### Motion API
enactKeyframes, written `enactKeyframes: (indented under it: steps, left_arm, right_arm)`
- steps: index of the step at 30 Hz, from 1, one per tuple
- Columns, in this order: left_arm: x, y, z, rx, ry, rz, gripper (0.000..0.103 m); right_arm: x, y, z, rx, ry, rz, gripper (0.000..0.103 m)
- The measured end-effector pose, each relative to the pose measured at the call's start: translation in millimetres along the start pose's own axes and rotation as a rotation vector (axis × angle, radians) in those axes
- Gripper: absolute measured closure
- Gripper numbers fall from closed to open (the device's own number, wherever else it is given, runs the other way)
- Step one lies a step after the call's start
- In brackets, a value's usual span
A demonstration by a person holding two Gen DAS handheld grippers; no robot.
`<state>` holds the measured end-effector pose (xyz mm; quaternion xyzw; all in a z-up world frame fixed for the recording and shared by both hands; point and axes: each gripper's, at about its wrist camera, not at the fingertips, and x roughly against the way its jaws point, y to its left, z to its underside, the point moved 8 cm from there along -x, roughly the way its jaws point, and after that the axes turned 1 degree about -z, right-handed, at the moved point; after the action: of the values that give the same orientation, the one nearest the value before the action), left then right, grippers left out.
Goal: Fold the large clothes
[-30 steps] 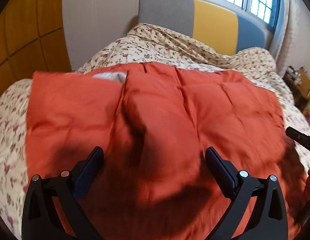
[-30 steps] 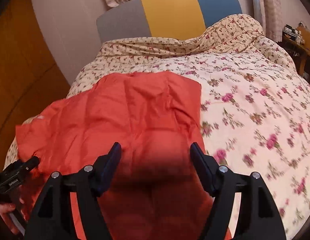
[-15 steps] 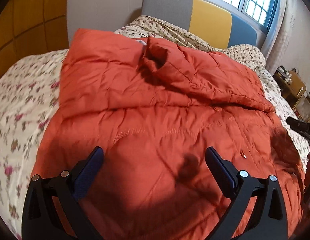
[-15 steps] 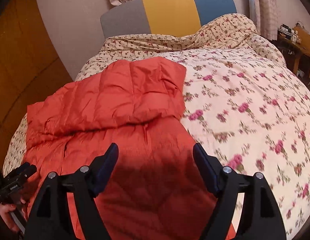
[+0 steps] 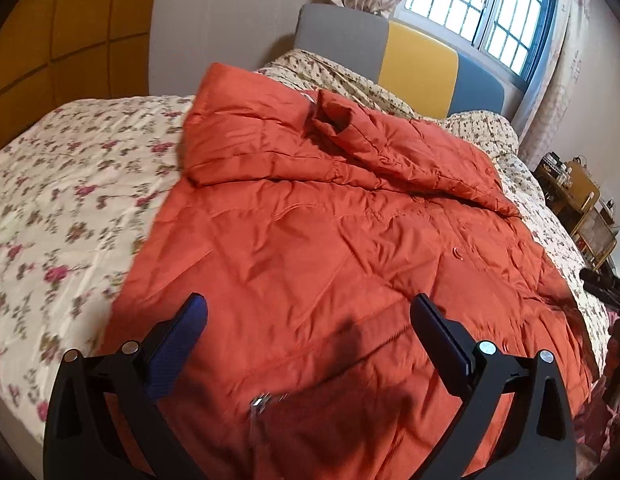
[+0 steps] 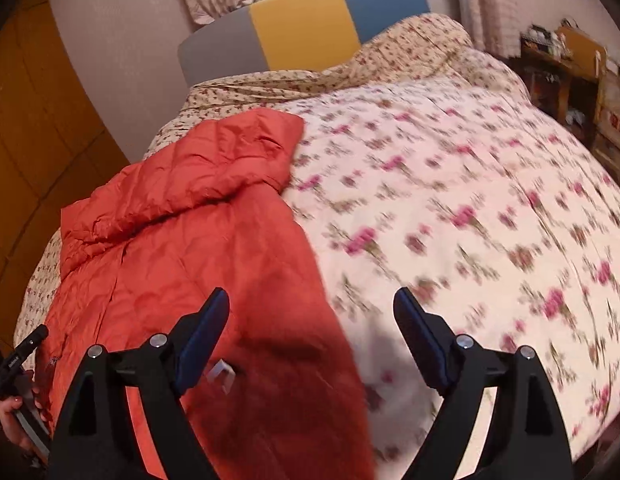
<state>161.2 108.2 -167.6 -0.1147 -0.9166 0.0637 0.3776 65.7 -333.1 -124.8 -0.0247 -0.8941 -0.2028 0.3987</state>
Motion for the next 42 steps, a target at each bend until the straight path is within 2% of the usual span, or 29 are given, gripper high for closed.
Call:
enactKeyframes:
  steps: [8, 13, 15, 17, 20, 21, 22, 24, 26, 27, 28, 30, 32, 35, 39, 42]
  left_arm:
    - [32.0, 31.6, 25.2, 0.034, 0.000, -0.051, 0.003]
    - [45.9, 48.1, 46.4, 0.049, 0.011, -0.070, 0.003]
    - [47.9, 57.6, 58.2, 0.075, 0.041, -0.074, 0.003]
    - [50.2, 69.7, 71.7, 0.124, 0.065, -0.066, 0.003]
    - [49.9, 79.6, 87.7, 0.206, 0.105, -0.024, 0.003]
    - [52.1, 80.2, 91.1, 0.215, 0.102, -0.005, 0.003]
    - [53.7, 77.2, 92.9, 0.195, 0.106, 0.007, 0.003]
    - [52.4, 67.2, 96.7, 0.128, 0.136, 0.023, 0.004]
    - [52.7, 58.0, 100.8, 0.074, 0.149, 0.015, 0.018]
    - [55.4, 53.6, 101.1, 0.065, 0.141, 0.029, 0.032]
    - [57.2, 50.2, 101.0, 0.068, 0.139, 0.049, 0.039]
    - [63.7, 44.2, 99.2, 0.059, 0.133, 0.074, 0.069]
    - [71.0, 38.5, 95.5, 0.049, 0.113, 0.084, 0.078]
    - [88.5, 25.9, 90.0, 0.025, 0.076, 0.123, 0.082]
    - [122.0, 4.2, 88.6, 0.008, 0.039, 0.217, 0.082]
    - [158.0, -10.8, 84.2, 0.046, -0.001, 0.343, 0.082]
  right_arm:
    - [19.5, -26.1, 37.8, -0.040, 0.059, -0.012, 0.019]
    - [13.6, -18.7, 59.9, -0.036, 0.137, -0.083, 0.026]
    - [7.5, -10.2, 72.1, -0.041, 0.185, -0.139, 0.034]
    - [4.5, -4.6, 79.4, -0.035, 0.192, -0.156, 0.038]
    - [5.6, 6.2, 83.9, 0.024, 0.181, -0.152, 0.062]
    - [7.4, 10.0, 84.8, 0.028, 0.183, -0.176, 0.073]
    - [9.3, 13.1, 84.7, 0.029, 0.181, -0.200, 0.081]
    - [12.5, 16.5, 84.3, 0.044, 0.175, -0.223, 0.086]
    - [17.8, 20.7, 83.7, 0.068, 0.167, -0.248, 0.089]
    - [21.8, 21.2, 83.8, 0.065, 0.165, -0.273, 0.091]
    - [23.7, 21.8, 82.9, 0.060, 0.164, -0.290, 0.091]
    - [29.9, 21.5, 82.8, 0.055, 0.163, -0.317, 0.092]
    - [35.3, 23.0, 83.2, 0.061, 0.162, -0.328, 0.093]
    - [48.8, 23.7, 85.5, 0.062, 0.158, -0.354, 0.093]
    - [78.9, 17.3, 90.3, 0.042, 0.152, -0.420, 0.093]
    - [106.8, 13.6, 90.4, -0.006, 0.137, -0.519, 0.093]
